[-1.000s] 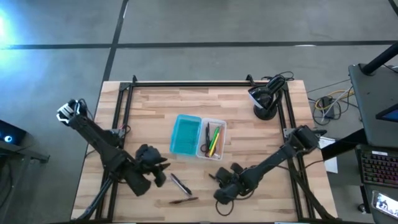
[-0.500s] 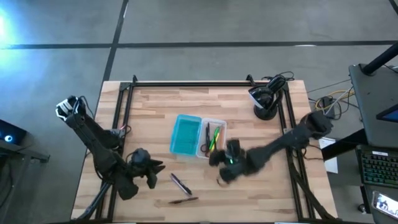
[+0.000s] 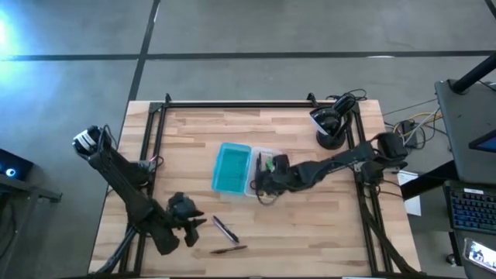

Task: Pick & place school supplies into a supply box
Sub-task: Put the brown pen into the supply box

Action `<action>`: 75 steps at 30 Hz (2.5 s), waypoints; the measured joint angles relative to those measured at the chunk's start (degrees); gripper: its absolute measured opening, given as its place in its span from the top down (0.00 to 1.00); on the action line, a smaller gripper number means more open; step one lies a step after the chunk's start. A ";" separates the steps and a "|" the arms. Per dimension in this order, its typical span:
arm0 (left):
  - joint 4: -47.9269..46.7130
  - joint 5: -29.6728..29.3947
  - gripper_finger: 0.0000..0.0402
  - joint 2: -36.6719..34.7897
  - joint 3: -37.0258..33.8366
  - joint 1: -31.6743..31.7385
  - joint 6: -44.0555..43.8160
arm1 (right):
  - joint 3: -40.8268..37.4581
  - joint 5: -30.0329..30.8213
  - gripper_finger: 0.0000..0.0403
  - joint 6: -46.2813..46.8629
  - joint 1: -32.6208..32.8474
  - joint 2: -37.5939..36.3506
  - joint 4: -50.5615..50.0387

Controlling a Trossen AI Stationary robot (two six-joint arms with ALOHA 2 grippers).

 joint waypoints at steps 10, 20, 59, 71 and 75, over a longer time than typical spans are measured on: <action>16.09 20.77 0.75 13.68 2.21 0.45 31.31 | 4.47 -0.96 0.45 -31.76 14.74 -2.94 -2.07; 17.21 20.68 0.75 25.79 14.22 2.03 35.96 | 3.67 1.92 0.45 -25.56 20.20 -2.95 -10.34; 16.13 17.50 0.98 24.21 30.98 28.95 -1.09 | -30.64 11.92 0.62 -19.89 29.93 -44.89 -5.95; 8.62 28.94 0.92 29.58 30.92 49.93 4.98 | -30.15 12.55 0.61 -23.14 29.78 -42.04 -5.93; 3.28 32.17 0.85 31.01 30.73 50.22 3.89 | -29.46 12.42 0.59 -23.32 29.24 -40.50 -5.89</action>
